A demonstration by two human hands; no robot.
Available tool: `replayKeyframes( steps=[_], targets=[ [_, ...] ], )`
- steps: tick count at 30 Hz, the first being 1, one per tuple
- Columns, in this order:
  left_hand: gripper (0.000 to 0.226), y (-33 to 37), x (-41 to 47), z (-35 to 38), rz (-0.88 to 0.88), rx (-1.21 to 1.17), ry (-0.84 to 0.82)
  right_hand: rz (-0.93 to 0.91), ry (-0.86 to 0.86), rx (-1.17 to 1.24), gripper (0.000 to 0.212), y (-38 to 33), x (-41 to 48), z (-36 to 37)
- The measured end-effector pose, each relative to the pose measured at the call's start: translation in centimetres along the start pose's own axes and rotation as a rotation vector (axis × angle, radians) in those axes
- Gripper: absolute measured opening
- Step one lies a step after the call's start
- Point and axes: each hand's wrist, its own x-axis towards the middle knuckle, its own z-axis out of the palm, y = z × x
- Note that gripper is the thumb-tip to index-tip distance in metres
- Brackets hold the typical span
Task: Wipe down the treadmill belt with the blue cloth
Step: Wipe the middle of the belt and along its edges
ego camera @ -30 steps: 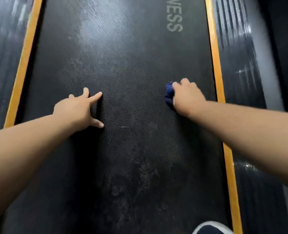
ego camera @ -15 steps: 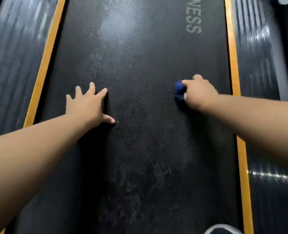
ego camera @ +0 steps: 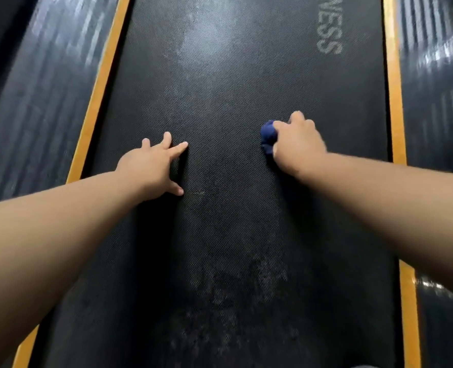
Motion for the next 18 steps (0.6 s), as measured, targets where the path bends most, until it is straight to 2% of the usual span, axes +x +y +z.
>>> replayKeyframes(
  steps=[2,4,6,8,10,13,14,15,18],
  targets=[
    [0.107,0.0,0.0,-0.1,0.002,-0.021,-0.003,-0.119,0.047,0.014,0.035,-2.9,-2.7,1.2],
    [0.107,-0.1,-0.1,-0.2,0.009,-0.024,-0.004,-0.341,0.052,0.086,0.03,-6.1,-6.4,3.2],
    [0.106,-0.3,-0.2,-0.2,0.029,-0.011,-0.003,-0.62,-0.031,0.148,0.031,-8.1,-9.0,4.2],
    [0.106,-0.6,-0.3,-0.4,0.048,-0.004,0.0,-0.785,-0.098,0.119,0.034,-8.2,-9.0,4.2],
    [0.107,-1.2,-0.4,-0.3,0.063,-0.039,-0.004,-0.654,-0.058,0.058,0.033,-6.5,-5.9,3.3],
    [0.112,-2.5,-1.2,0.4,0.02,-0.155,0.022,-0.173,-0.005,-0.013,0.04,-2.6,-0.5,0.3],
    [0.113,-2.7,-1.5,0.8,-0.023,-0.176,0.057,-0.066,-0.005,-0.02,0.041,-2.0,0.0,-0.3],
    [0.115,-2.9,-1.8,1.2,-0.07,-0.189,0.084,-0.028,0.014,-0.044,0.04,-2.2,-0.4,-0.5],
    [0.117,-3.3,-2.1,1.7,-0.126,-0.214,0.059,-0.153,0.08,-0.058,0.045,-5.5,-4.6,2.3]
  ],
)
